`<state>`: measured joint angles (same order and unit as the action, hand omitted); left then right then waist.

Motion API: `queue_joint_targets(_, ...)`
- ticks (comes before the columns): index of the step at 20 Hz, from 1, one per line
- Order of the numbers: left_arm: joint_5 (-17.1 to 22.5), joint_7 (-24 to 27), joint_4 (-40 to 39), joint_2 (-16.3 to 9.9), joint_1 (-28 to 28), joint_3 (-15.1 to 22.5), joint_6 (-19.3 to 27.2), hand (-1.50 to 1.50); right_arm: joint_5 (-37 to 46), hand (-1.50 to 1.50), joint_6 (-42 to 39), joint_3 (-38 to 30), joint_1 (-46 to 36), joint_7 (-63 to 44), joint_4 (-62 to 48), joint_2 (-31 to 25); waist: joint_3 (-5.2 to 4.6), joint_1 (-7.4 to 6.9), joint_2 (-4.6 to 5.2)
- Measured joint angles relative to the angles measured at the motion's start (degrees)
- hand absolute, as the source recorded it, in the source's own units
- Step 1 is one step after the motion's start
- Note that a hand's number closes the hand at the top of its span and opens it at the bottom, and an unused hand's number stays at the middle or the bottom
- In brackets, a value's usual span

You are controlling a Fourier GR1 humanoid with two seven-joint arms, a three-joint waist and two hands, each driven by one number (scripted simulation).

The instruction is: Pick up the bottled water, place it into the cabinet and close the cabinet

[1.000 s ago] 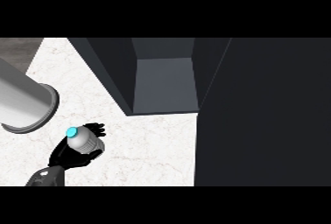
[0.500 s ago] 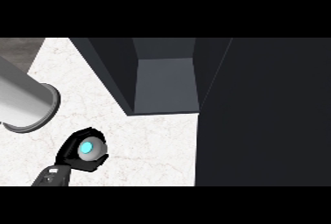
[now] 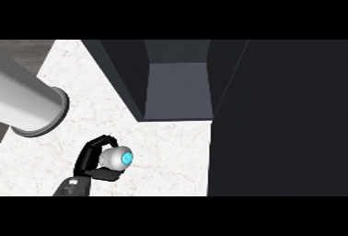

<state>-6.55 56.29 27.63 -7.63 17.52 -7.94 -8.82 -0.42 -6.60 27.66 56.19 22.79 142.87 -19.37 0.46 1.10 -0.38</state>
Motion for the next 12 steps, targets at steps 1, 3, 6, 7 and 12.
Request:
queue_joint_targets(1, 0.11, 0.72, 0.45, 0.63, -0.41, -0.25, 1.05, 1.5, -0.02, -1.5, 0.17, -0.14, 0.0, -0.02, 0.02, -0.14, 0.07, -0.14, -0.03)
queue_joint_targets(3, 0.29, 0.81, 1.82, 1.94, -0.85, -0.3, 2.31, 1.5, -0.01, -1.5, 0.56, 0.21, 0.95, 0.45, 0.15, -0.51, 0.1, -0.27, -0.1)
queue_joint_targets(6, 2.99, -1.19, 4.11, 4.44, -0.78, 3.07, 3.94, 1.5, -0.03, -1.5, 0.98, 0.16, 0.22, 0.28, 0.02, -0.63, -0.11, -0.44, -0.05)
queue_joint_targets(7, 4.11, -1.99, 4.85, 5.11, -0.72, 4.41, 4.27, 1.5, -0.1, -1.5, 0.89, -0.36, 0.38, 0.57, 0.03, -0.99, -0.19, -0.38, -0.03)
queue_joint_targets(12, 10.98, -7.53, 10.05, 6.87, 0.47, 11.82, 7.64, 1.5, -0.09, -1.5, 1.77, 0.71, 0.94, 0.7, 0.18, -1.4, -0.42, -0.12, 0.02)
